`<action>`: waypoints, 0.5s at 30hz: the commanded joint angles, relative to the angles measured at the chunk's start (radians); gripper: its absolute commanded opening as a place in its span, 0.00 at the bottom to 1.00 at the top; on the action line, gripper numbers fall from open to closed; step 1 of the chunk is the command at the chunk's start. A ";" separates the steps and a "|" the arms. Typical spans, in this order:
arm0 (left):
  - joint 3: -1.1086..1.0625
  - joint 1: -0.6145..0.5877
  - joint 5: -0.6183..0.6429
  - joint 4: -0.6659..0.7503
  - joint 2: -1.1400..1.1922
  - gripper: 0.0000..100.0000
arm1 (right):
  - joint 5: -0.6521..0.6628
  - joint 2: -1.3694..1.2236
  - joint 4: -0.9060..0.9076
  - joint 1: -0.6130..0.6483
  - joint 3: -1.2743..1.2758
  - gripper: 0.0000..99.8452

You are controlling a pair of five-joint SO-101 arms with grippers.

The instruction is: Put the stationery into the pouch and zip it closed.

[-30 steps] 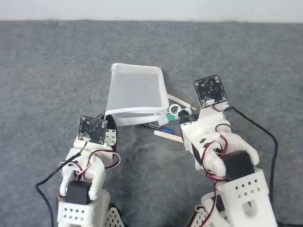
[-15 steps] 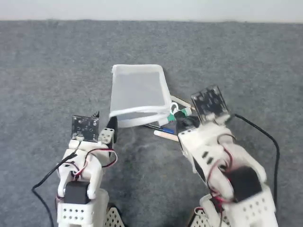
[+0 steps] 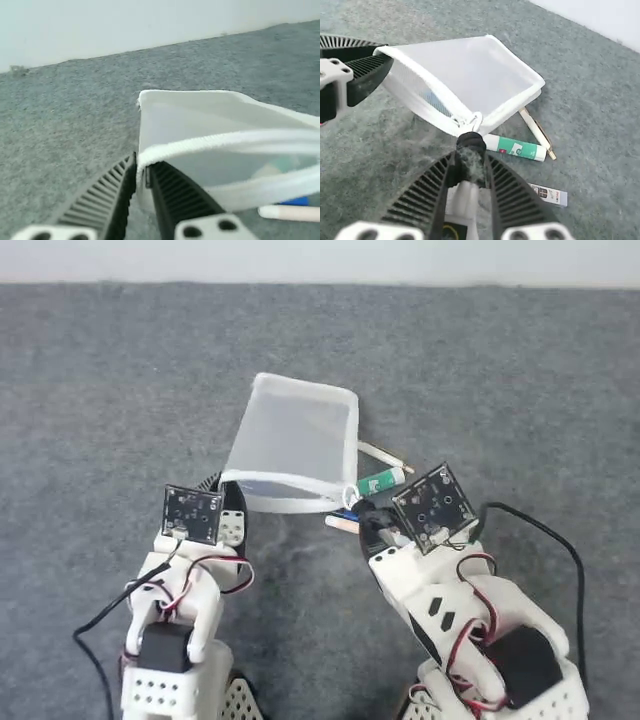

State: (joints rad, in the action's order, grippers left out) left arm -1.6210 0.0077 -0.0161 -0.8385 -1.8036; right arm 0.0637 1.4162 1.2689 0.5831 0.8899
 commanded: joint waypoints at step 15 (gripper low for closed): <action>0.093 0.015 -0.043 -0.150 -0.020 0.01 | -0.084 -0.136 -0.027 -0.168 -0.051 0.20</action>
State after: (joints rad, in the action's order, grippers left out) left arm -1.6011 0.0292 -0.0606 -0.9858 -1.8036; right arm 0.0008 1.3840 1.2628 0.4496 0.8884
